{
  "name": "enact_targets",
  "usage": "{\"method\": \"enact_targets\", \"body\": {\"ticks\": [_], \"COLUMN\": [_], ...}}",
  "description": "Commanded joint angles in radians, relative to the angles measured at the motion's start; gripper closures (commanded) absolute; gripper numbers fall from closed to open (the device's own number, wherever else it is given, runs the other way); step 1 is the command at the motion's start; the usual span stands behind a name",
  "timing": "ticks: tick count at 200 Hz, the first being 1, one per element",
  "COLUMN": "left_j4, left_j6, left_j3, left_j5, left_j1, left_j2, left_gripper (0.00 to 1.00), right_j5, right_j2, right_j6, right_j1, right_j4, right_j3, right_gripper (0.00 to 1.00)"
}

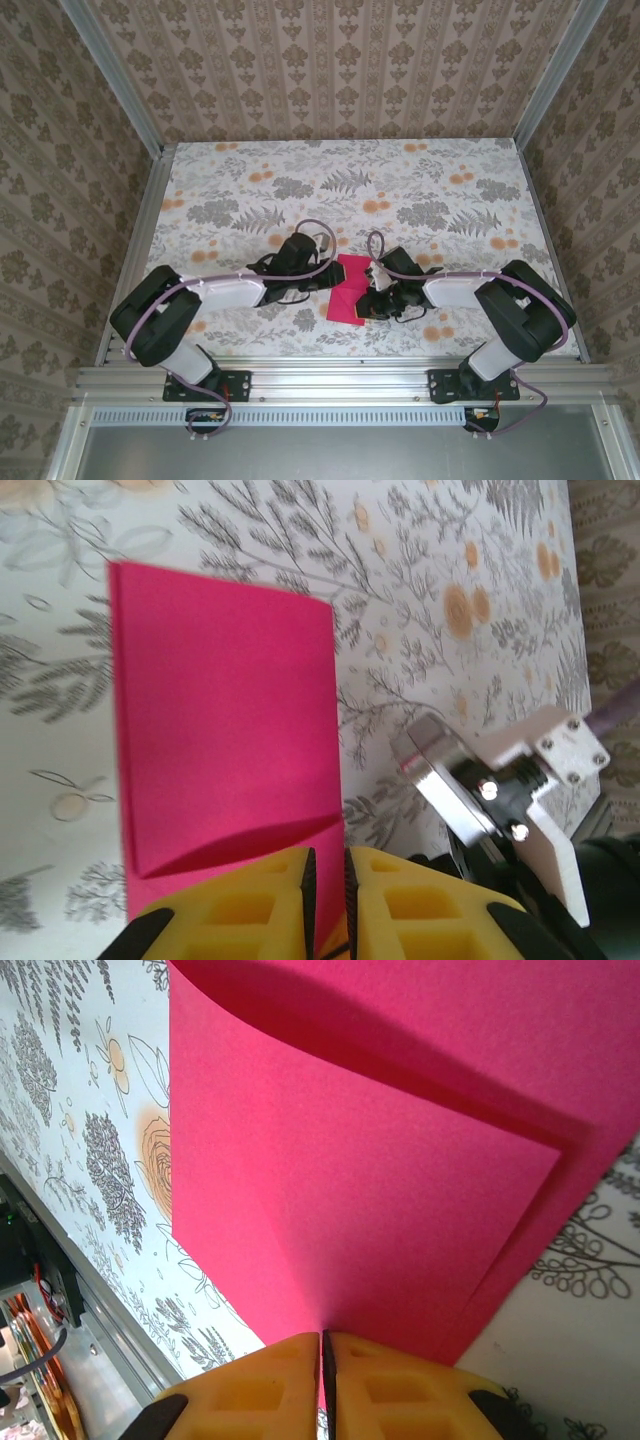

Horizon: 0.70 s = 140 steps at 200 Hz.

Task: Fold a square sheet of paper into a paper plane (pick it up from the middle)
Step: Fold the triangle a second time at the center of the table.

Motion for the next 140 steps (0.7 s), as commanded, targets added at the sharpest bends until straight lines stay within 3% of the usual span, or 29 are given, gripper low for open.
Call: {"method": "enact_targets", "body": {"ticks": [1,60,140], "left_j4": [-0.015,0.019,-0.001], "left_j6": [0.008,-0.026,-0.022], "left_j3": [0.020,0.024,0.011], "left_j5": [0.013,0.008,-0.020], "left_j1": [-0.011,-0.016,-0.014], "left_j2": [0.053,0.172,0.197], "left_gripper": [0.83,0.85,0.86], "right_j5": [0.106,0.091,0.072], "right_j2": [0.077,0.034,-0.068], "right_j6": [-0.013,-0.015,0.033], "right_j1": [0.011,0.011,0.034], "right_j4": [-0.106,-0.145,-0.147], "right_j3": [-0.036,0.018,0.094], "right_gripper": [0.86,0.86,0.83]}}
